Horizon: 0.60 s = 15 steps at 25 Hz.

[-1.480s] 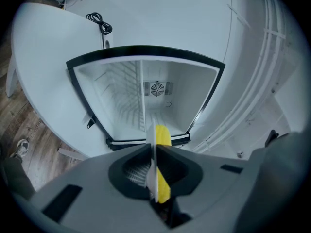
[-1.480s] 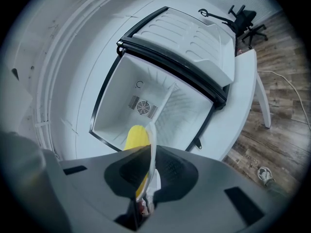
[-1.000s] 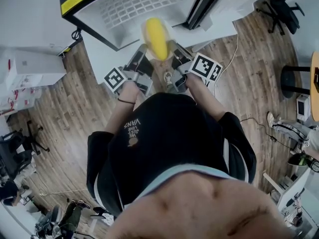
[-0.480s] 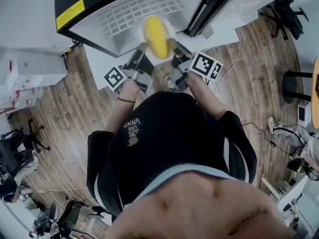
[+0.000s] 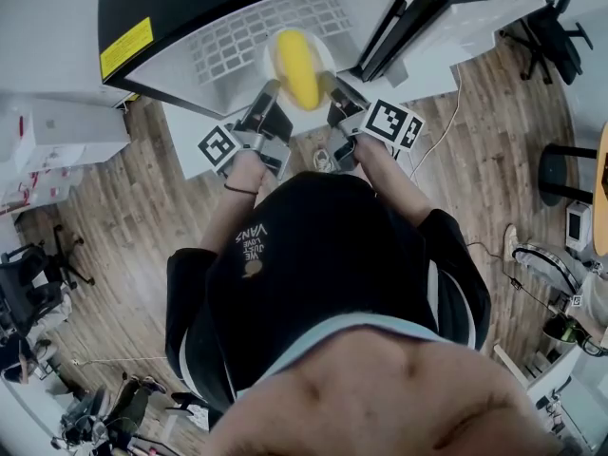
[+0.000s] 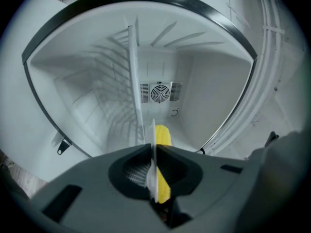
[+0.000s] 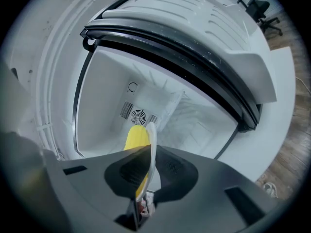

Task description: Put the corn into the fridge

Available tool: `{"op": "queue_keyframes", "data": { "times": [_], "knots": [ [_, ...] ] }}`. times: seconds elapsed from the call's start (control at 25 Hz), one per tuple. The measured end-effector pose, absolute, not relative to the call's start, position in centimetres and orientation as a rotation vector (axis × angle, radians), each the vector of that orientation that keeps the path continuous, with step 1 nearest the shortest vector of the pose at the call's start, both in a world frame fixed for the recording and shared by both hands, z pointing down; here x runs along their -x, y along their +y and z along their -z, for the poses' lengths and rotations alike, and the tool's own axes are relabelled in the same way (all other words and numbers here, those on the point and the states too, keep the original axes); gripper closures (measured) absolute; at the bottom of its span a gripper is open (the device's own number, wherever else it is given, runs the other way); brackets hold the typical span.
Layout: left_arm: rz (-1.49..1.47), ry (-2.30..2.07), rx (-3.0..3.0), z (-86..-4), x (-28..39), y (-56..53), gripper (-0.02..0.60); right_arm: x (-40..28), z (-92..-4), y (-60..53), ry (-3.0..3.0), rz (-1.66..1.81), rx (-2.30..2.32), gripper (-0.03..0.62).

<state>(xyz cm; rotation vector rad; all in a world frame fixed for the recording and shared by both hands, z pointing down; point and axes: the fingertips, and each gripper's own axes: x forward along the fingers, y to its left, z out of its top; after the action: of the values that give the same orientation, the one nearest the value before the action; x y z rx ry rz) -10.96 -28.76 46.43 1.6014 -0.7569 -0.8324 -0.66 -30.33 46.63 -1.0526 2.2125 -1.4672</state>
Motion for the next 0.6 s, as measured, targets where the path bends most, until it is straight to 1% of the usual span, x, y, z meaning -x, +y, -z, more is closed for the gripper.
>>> {"op": "queue_keyframes", "data": {
  "times": [0.6],
  "knots": [
    [0.875, -0.789, -1.563, -46.8, 10.8, -31.8, 0.545, 0.5, -46.9, -33.9, 2.246, 1.494, 1.013, 0.565]
  ]
}}
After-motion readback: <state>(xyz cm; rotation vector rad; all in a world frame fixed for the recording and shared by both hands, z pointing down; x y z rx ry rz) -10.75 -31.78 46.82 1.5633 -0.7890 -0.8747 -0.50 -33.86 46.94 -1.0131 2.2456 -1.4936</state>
